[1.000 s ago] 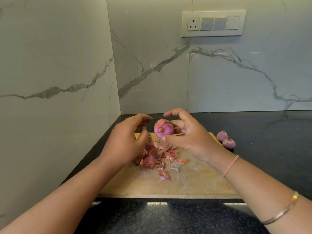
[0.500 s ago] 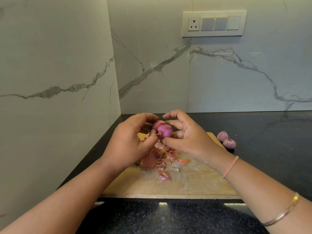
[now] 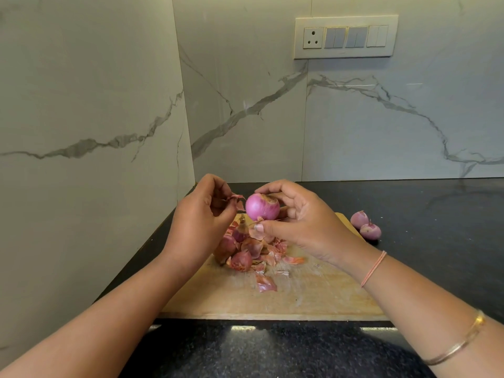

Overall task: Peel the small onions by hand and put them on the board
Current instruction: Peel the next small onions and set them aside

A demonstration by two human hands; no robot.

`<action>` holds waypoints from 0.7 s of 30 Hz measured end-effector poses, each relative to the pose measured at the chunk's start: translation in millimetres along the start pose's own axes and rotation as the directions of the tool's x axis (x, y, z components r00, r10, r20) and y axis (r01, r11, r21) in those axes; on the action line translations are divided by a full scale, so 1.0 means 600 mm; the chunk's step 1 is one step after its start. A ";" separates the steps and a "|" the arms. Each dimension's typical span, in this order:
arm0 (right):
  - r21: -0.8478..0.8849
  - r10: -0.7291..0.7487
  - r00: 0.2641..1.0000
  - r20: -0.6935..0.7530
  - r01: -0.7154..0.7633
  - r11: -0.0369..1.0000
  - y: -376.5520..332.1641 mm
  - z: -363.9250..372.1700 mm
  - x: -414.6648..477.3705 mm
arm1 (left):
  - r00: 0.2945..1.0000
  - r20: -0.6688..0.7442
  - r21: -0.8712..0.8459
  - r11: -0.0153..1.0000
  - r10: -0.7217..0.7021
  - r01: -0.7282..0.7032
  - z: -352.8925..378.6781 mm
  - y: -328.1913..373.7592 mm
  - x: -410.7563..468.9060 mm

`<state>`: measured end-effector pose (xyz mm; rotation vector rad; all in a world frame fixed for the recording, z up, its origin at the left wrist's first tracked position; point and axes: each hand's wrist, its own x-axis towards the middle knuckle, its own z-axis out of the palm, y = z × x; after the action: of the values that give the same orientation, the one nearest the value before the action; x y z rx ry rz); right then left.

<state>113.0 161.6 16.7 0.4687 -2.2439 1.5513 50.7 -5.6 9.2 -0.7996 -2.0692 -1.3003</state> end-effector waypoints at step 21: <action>-0.323 -0.103 0.986 -0.130 0.056 0.945 -0.002 -0.008 0.002 | 0.961 0.264 0.252 0.956 0.080 -0.149 -0.002 0.006 0.002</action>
<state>112.9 165.6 19.8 0.3358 -2.2725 1.1149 52.8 -5.3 12.7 -0.9841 -2.2955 -0.8632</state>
